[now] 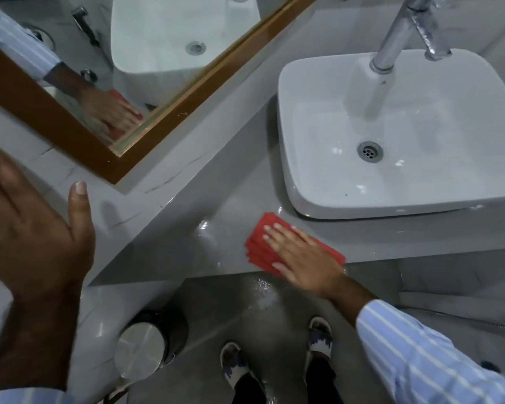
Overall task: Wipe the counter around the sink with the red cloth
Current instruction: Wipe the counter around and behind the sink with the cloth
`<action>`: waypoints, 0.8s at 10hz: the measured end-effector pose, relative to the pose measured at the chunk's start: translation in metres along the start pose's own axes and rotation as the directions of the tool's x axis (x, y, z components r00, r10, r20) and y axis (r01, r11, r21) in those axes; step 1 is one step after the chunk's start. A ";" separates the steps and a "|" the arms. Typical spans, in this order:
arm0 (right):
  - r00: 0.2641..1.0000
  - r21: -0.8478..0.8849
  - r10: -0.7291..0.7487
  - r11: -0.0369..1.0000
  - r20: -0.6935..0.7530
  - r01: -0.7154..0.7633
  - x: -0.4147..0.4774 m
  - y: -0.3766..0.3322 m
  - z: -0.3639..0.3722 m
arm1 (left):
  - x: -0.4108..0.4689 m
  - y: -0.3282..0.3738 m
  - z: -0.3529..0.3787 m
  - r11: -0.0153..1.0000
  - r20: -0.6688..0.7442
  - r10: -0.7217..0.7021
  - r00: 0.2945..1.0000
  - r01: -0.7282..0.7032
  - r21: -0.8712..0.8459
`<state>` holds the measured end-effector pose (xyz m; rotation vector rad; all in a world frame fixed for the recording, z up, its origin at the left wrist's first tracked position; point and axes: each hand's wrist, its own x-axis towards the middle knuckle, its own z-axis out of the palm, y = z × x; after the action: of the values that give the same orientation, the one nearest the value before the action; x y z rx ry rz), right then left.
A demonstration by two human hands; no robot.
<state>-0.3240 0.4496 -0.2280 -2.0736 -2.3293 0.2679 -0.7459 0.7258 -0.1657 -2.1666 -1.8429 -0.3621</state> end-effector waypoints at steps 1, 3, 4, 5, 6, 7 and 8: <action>0.962 0.008 0.271 0.962 -0.021 -0.271 -0.046 0.034 -0.002 | 0.003 0.002 -0.007 0.988 0.061 -0.146 0.987 0.149 -0.042; 0.932 0.056 0.357 0.934 -0.066 -0.354 -0.010 -0.002 0.008 | -0.012 0.072 -0.063 0.957 0.116 -0.187 0.975 0.208 -0.201; 0.981 0.027 0.178 0.984 -0.079 -0.176 0.028 -0.030 0.010 | -0.045 0.136 -0.091 0.927 -0.096 0.091 0.991 -0.119 -0.356; 0.997 0.017 -0.069 0.997 -0.037 0.070 0.042 -0.038 0.009 | -0.080 0.185 -0.092 0.899 0.111 0.208 0.972 -0.145 -0.414; 0.968 0.001 -0.251 0.968 0.025 0.252 0.036 -0.026 0.001 | -0.104 0.221 -0.082 0.876 0.422 0.202 0.884 0.030 -0.481; 0.998 0.166 -0.014 0.986 -0.066 0.025 0.005 -0.014 -0.009 | -0.115 0.251 -0.073 0.872 0.588 0.259 0.766 0.076 -0.483; 0.747 0.577 0.612 0.718 -0.257 -0.389 -0.059 -0.011 -0.009 | -0.119 0.268 -0.064 0.890 0.650 0.223 0.726 0.120 -0.440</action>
<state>-0.3260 0.3915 -0.2111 -2.1647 -1.2199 0.3166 -0.5009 0.5522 -0.1610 -2.9796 -2.2172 0.0748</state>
